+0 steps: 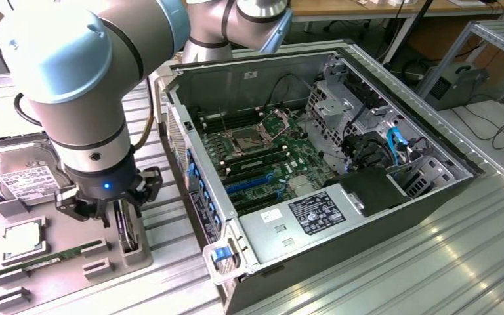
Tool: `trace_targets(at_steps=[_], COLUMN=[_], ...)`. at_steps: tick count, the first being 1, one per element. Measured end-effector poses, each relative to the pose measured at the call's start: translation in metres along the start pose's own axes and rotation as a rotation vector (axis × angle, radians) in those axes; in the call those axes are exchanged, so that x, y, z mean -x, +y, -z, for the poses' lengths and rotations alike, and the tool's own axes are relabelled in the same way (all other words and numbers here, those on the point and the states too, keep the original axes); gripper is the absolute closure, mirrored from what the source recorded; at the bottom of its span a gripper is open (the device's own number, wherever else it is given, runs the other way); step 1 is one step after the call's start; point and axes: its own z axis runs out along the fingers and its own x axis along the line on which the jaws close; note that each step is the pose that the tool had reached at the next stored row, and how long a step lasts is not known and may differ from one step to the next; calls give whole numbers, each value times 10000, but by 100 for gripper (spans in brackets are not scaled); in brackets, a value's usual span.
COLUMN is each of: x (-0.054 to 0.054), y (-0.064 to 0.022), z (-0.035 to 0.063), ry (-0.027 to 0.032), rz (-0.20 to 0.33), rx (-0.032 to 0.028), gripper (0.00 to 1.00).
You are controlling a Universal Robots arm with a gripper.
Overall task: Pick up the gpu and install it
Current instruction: 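Pick up the gpu and move the gpu toward the slot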
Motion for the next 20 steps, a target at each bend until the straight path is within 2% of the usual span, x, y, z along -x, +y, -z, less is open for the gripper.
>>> trace_targets(at_steps=[1,2,5,11,12,13,14,18,20], x=[0,0,0,0,0,0,1,16,32], y=[1,4,12,12,12,12,12,12,12], z=[5,16,65,64,64,64,64,63,60], ry=[3,2,2,1,1,1,1,1,3], rz=[1,0,0,0,0,0,-1,-1,0], rx=[-3,-6,-10,-9,-10,-10,-10,-9,-11], gripper=[44,51,51,53,60,60,67,67,73])
